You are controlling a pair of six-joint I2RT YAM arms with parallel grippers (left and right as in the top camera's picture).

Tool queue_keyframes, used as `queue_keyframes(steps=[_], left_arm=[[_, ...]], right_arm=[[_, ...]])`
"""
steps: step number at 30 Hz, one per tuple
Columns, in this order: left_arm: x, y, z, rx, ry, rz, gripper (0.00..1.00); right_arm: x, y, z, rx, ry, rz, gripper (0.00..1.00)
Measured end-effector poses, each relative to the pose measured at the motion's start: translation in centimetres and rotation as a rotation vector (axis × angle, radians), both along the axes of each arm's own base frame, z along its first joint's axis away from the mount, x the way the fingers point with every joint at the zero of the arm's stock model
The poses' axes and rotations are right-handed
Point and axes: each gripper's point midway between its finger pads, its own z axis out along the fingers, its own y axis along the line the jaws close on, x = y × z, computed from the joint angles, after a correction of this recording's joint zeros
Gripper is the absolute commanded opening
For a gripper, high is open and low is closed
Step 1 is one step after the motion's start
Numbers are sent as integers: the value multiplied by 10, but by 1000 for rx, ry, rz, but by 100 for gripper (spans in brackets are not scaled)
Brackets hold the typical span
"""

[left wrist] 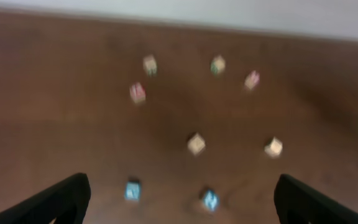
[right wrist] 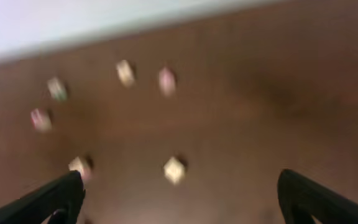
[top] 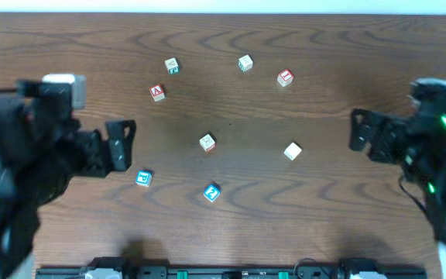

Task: Spell out Ai2
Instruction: 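Raise both arms and move grippers over the block cluster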

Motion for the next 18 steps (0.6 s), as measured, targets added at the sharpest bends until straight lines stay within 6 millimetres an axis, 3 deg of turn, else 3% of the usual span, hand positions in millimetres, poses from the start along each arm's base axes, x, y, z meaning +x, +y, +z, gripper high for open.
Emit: queue_keyframes(steps=[3, 7, 12, 18], left_arm=[[8, -2, -36, 2, 200, -10, 96], [27, -4, -66, -2, 348, -8, 95], [42, -6, -100, -12, 516, 0, 95], [42, -13, -128, -22, 678, -41, 95]], right_arm=[[16, 5, -45, 21, 197, 20, 99], [26, 14, -88, 63, 389, 44, 99], [31, 30, -124, 145, 548, 97, 99], [29, 43, -150, 142, 665, 183, 99]])
